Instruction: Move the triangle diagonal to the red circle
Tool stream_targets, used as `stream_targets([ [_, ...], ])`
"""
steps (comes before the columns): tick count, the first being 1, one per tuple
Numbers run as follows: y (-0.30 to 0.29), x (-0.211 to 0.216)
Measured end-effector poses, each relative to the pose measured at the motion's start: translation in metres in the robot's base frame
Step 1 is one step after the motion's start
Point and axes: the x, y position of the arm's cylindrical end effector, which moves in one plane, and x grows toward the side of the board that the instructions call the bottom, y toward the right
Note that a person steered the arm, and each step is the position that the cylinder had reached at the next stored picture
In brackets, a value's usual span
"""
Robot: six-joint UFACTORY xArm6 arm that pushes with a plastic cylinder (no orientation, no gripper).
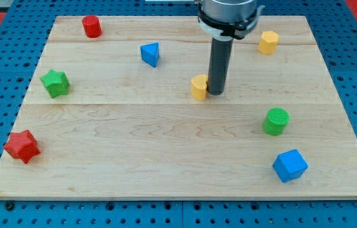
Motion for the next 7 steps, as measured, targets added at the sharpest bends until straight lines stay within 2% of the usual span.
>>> stream_targets([
  [1, 0.038, -0.015],
  [3, -0.016, -0.128],
  [4, -0.08, -0.12],
  [5, -0.095, -0.104],
  [7, -0.104, -0.098],
])
